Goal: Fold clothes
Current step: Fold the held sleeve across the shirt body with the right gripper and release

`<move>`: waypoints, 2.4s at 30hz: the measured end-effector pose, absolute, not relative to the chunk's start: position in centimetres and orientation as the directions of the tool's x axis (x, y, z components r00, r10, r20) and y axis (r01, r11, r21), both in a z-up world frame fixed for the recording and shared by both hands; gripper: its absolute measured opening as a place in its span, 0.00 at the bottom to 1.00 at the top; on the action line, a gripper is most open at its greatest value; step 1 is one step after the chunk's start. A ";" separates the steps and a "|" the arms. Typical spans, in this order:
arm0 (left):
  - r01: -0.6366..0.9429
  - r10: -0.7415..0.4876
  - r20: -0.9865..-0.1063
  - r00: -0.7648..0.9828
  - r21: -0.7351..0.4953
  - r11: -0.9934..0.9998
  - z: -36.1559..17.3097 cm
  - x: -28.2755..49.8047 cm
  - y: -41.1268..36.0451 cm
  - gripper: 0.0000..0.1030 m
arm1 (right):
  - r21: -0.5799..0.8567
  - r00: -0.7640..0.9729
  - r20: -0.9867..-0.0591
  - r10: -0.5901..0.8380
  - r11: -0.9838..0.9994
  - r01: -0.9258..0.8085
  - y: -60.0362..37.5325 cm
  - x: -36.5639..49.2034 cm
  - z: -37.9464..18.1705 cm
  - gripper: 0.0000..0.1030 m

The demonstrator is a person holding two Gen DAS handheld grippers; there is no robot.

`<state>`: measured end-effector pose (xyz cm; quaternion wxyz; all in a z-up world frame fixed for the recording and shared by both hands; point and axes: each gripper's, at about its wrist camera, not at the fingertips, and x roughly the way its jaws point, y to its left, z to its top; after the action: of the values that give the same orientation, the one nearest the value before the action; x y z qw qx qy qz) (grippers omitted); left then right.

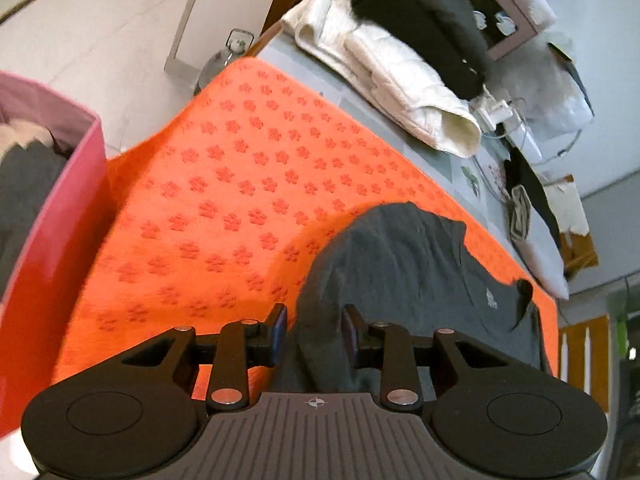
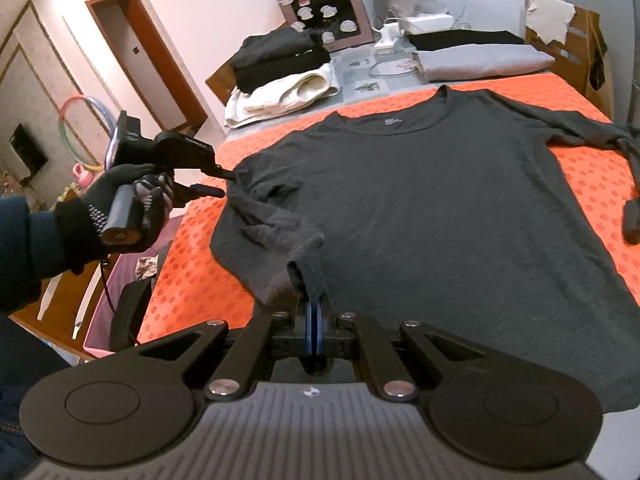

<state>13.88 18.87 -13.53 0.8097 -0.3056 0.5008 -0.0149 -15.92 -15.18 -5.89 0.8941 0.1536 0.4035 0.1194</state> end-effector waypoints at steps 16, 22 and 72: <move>0.087 -0.156 -0.702 0.695 -0.133 0.987 -4.1 14.2 4.1 0.04 | 0.471 0.722 -0.635 0.276 0.879 0.077 -21.0 -19.2 -5.8 0.03; 0.234 -0.270 -0.696 0.666 -0.150 0.961 -4.6 14.0 -1.3 0.10 | 0.525 0.730 -0.649 0.216 0.822 0.224 -25.5 -22.9 -6.9 0.03; 0.222 -0.041 -0.779 0.625 0.127 0.967 -13.0 6.0 6.7 0.41 | 0.323 0.590 -0.807 0.018 0.850 0.417 -33.1 -19.9 -13.6 0.05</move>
<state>5.96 6.67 -12.99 0.8953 0.1060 0.4265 -0.0734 -19.86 -33.10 -13.58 0.8563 0.2482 0.4376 -0.1164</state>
